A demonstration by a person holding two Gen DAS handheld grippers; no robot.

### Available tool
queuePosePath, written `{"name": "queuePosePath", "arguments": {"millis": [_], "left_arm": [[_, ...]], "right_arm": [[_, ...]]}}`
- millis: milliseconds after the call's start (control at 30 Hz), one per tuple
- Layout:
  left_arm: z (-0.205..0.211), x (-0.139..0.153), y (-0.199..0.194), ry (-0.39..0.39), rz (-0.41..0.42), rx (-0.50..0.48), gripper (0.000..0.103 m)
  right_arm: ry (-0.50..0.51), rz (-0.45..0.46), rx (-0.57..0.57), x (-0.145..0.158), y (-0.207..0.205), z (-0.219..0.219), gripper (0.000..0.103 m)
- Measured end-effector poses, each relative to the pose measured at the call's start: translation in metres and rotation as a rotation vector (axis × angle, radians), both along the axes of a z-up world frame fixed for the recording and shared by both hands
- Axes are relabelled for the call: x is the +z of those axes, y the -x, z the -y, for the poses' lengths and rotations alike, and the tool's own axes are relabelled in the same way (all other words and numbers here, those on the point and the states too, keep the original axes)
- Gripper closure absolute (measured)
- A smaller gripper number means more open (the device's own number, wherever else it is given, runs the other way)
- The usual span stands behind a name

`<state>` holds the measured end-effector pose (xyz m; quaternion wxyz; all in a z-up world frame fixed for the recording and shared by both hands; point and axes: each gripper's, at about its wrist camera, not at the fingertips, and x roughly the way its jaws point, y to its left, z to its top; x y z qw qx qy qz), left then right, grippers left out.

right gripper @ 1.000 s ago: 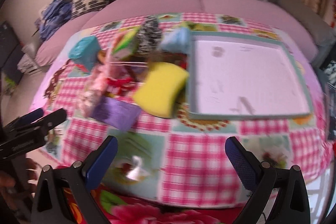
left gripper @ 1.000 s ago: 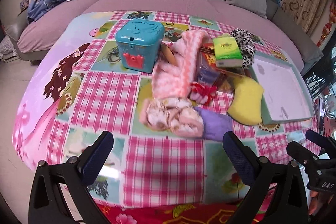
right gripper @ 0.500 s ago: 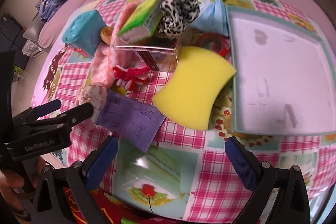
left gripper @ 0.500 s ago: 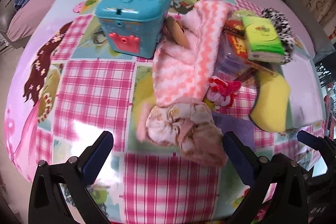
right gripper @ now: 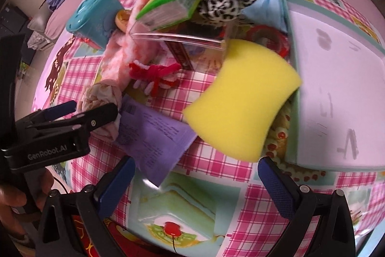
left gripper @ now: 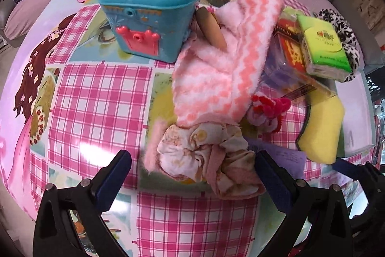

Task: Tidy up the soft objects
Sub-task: 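Reach the left tool to the floral scrunchie while the right tool reaches the purple packet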

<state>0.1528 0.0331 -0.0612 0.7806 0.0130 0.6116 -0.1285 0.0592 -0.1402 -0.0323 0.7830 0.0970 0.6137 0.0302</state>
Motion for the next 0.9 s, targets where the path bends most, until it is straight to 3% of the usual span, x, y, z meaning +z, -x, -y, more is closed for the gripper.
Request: {"name": "queuePosePath", "arguments": {"millis": [100, 200, 533, 633, 900], "left_arm": [[-0.004, 0.002, -0.004, 0.01, -0.011, -0.005, 0.021], [-0.003, 0.001, -0.006, 0.016, -0.02, -0.006, 0.025], [-0.011, -0.002, 0.001, 0.07, -0.024, -0.021, 0.067], [-0.018, 0.003, 0.009, 0.089, -0.024, -0.017, 0.074], [-0.03, 0.011, 0.019, 0.12, -0.027, -0.015, 0.074]], "right_arm": [[0.006, -0.003, 0.006, -0.003, -0.001, -0.006, 0.0], [0.006, -0.01, 0.003, -0.002, -0.003, -0.009, 0.0], [0.015, -0.007, 0.031, 0.003, -0.01, -0.011, 0.0], [0.018, 0.0, 0.046, 0.009, -0.011, -0.015, 0.0], [-0.004, 0.003, 0.055, 0.014, -0.014, -0.023, 0.0]]}}
